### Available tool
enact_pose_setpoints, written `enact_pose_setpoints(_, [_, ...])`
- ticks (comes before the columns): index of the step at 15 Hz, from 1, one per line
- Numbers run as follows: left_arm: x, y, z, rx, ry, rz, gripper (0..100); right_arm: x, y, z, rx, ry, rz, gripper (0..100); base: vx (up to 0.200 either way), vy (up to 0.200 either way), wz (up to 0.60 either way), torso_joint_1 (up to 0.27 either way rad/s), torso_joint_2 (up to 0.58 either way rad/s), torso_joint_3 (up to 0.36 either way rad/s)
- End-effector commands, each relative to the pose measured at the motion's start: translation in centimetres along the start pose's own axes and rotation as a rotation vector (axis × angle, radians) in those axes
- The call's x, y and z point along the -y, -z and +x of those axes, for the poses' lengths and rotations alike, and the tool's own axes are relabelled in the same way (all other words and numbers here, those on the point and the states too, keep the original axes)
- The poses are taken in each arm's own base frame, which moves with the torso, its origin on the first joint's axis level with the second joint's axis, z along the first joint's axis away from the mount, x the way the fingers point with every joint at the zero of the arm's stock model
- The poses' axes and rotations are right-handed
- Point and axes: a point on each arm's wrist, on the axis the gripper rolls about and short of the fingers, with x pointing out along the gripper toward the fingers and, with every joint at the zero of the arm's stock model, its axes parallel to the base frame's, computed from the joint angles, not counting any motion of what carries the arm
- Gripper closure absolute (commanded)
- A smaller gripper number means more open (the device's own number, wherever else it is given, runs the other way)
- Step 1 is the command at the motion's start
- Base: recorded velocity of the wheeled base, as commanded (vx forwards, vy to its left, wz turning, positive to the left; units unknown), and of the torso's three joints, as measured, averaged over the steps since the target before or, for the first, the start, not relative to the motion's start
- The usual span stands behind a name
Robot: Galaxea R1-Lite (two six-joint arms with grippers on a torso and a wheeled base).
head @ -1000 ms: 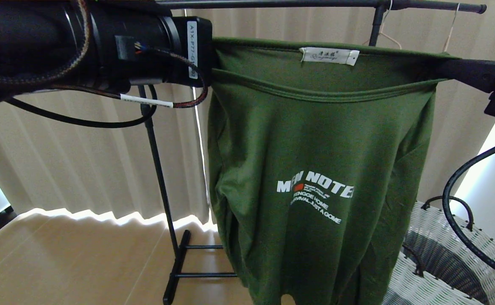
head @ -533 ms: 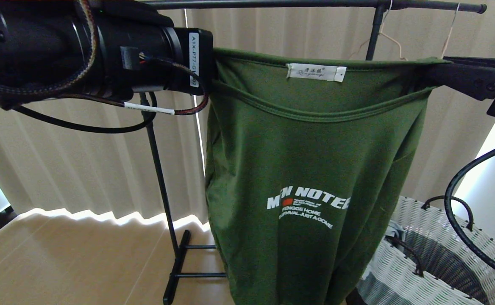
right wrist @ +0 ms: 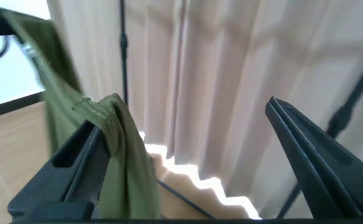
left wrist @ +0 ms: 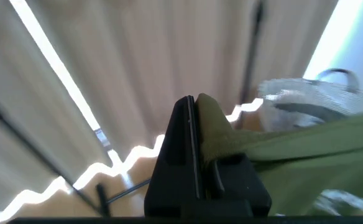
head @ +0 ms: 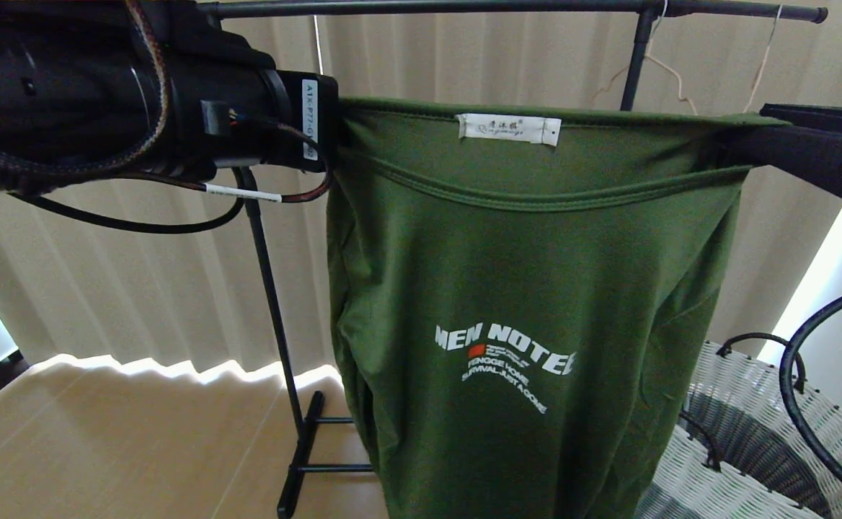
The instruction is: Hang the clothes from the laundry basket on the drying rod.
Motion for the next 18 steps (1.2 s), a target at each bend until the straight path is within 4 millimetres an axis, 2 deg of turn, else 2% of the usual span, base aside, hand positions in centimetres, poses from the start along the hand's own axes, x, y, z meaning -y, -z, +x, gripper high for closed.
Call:
enact_pose_setpoints(1, [-0.4, 0.0, 0.1, -0.002, -0.021, -0.003, 100, -0.4, -0.4, -0.8, 0.022, -0.025, -0.008, 0, 0.0, 0.0, 0.0, 0.0, 0.0, 0.0])
enact_pose_setpoints(12, [-1.4, 0.5, 0.2, -0.021, -0.085, -0.005, 100, -0.9, -0.5, -2.1, 0.038, -0.053, -0.013, 0, 0.0, 0.0, 0.0, 0.0, 0.0, 0.0])
enact_pose_setpoints(18, [-1.6, 0.4, -0.4, -0.021, -0.116, -0.005, 100, -0.8, 0.3, -2.5, 0.013, -0.047, -0.015, 0, 0.0, 0.0, 0.0, 0.0, 0.0, 0.0])
